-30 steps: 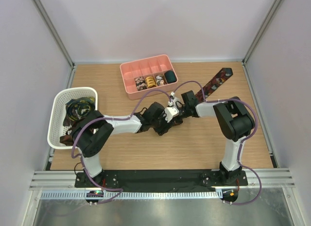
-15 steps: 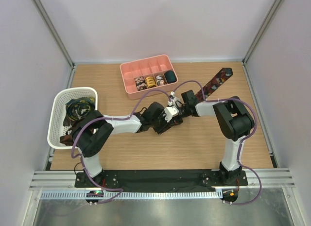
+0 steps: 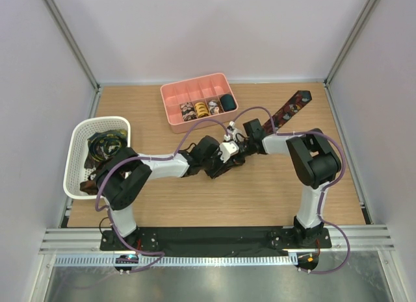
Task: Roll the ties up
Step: Roll the tie
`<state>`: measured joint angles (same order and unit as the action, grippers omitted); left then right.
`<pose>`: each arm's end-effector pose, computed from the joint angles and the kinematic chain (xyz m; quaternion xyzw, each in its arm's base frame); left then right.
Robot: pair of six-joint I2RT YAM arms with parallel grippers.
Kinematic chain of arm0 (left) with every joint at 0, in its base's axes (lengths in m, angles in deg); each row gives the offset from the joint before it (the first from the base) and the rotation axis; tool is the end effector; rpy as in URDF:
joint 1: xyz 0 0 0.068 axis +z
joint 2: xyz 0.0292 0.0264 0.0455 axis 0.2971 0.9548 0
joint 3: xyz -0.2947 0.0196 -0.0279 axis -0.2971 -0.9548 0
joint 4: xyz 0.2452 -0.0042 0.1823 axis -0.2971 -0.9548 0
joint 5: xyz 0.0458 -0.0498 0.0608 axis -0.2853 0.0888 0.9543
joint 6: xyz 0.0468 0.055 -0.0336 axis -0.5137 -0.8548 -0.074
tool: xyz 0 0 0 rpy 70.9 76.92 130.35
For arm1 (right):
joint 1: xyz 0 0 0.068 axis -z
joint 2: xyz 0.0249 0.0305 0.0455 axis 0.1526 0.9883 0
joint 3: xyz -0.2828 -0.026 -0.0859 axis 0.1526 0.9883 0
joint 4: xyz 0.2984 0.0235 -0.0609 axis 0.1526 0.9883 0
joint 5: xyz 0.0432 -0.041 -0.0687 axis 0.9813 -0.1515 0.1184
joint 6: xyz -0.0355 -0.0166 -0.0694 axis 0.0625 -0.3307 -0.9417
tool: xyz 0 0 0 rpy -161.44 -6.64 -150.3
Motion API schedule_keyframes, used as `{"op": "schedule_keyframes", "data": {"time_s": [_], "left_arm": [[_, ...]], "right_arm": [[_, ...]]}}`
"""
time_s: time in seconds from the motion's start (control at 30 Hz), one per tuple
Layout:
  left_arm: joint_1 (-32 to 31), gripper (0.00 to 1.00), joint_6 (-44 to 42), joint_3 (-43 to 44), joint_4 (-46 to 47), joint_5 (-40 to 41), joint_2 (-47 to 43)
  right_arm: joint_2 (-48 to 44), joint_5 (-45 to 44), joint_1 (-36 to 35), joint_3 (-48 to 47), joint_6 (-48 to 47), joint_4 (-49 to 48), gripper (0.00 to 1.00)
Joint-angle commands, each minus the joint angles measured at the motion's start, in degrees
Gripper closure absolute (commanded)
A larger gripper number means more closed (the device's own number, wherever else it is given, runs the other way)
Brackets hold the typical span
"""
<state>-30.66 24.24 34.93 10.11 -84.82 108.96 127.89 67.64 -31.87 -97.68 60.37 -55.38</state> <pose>0.2762 -0.3225 0.1152 0.4394 0.8156 -0.2042 0.3163 0.3526 0.2066 0.0835 -0.1404 0.8705 0.4635 0.0873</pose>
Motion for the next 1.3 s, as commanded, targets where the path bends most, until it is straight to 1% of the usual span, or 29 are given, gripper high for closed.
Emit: {"op": "schedule_keyframes", "data": {"time_s": [0.0,0.1,0.17,0.23,0.27,0.37,0.5,0.53,0.6,0.63,0.77,0.8,0.83,0.87,0.9,0.93,1.0,1.03,1.07,1.1,1.13,1.17,1.2,1.27], "left_arm": [[-0.31,0.67,-1.05,0.48,-4.79,0.38,1.7],[-0.31,0.67,-1.14,0.66,-5.06,0.29,2.05],[-0.31,0.67,-1.31,0.83,-5.23,-0.23,2.23],[-0.4,0.67,-1.22,0.92,-5.32,-0.32,2.4],[-0.4,0.68,-1.22,1.01,-5.5,-0.5,2.67],[-0.31,0.68,-1.22,1.36,-6.11,-0.32,3.02],[-0.4,0.68,-1.31,2.32,-7.42,0.29,3.54],[-0.4,0.69,-1.22,2.67,-7.95,0.47,3.81],[-0.4,0.69,-1.05,3.64,-9.36,0.82,4.33],[-0.4,0.69,-0.96,3.91,-9.8,1.17,4.42],[-0.4,0.69,-0.08,6.01,-12.96,2.48,5.39],[-0.31,0.69,0.09,6.8,-14.27,2.66,5.57],[-0.4,0.69,0.27,7.42,-15.24,2.67,6.0],[-0.4,0.69,0.44,8.47,-16.04,2.67,6.18],[-0.4,0.69,0.62,8.91,-17.26,2.75,6.36],[-0.4,0.69,0.88,9.44,-17.8,2.75,6.88],[-0.4,0.68,1.41,10.58,-19.2,2.75,7.41],[-0.31,0.69,1.67,11.02,-19.73,2.75,7.67],[-0.31,0.68,1.76,11.9,-20.08,2.93,8.46],[-0.4,0.68,2.03,12.34,-20.87,2.84,8.82],[-0.31,0.69,2.2,12.78,-21.4,2.93,9.17],[-0.4,0.69,2.46,13.66,-21.58,2.67,9.61],[-0.4,0.68,2.47,14.01,-22.45,2.67,10.31],[-0.4,0.69,2.9,15.15,-23.16,2.75,11.01]], "right_arm": [[-2.91,-4.76,0.68,-0.91,0.59,-0.51,0.56],[-4.58,-6.59,1.38,0.15,1.91,-1.74,0.54],[-6.87,-7.39,2.0,1.37,3.49,-3.32,0.5],[-9.32,-8.27,2.78,2.6,5.33,-4.81,0.5],[-10.21,-8.71,2.88,2.96,5.87,-6.13,0.5],[-13.28,-12.13,4.1,4.19,6.49,-5.97,0.5],[-18.46,-16.88,7.26,7.96,7.63,-6.93,0.52],[-19.69,-19.76,7.88,9.62,7.8,-6.58,0.54],[-24.87,-23.9,8.5,11.65,6.67,-5.36,0.55],[-26.72,-27.84,8.5,14.1,6.4,-5.26,0.55],[-38.05,-34.01,7.54,21.67,5.44,-5.96,0.57],[-39.99,-36.12,6.4,22.81,4.04,-6.14,0.57],[-43.84,-38.75,2.39,24.04,3.33,-4.75,0.57],[-45.27,-41.04,0.0,24.66,2.63,-4.73,0.57],[-46.85,-46.37,-2.29,25.11,1.75,-2.12,0.57],[-49.13,-48.86,-7.96,25.55,1.05,-1.31,0.57],[-51.6,-56.75,-12.92,26.34,0.51,-0.96,0.57],[-53.79,-59.05,-15.12,27.38,0.34,-0.95,0.58],[-54.68,-60.64,-19.32,27.83,-0.01,-1.04,0.58],[-55.47,-62.14,-21.53,28.36,-0.28,-1.48,0.58],[-56.26,-65.46,-23.56,29.14,-0.63,-1.66,0.58],[-56.96,-66.45,-27.67,29.33,-1.68,-1.83,0.58],[-56.88,-68.03,-29.54,29.33,-2.38,-1.57,0.6],[-55.93,-72.42,-34.19,28.89,-5.18,-1.74,0.6]]}}
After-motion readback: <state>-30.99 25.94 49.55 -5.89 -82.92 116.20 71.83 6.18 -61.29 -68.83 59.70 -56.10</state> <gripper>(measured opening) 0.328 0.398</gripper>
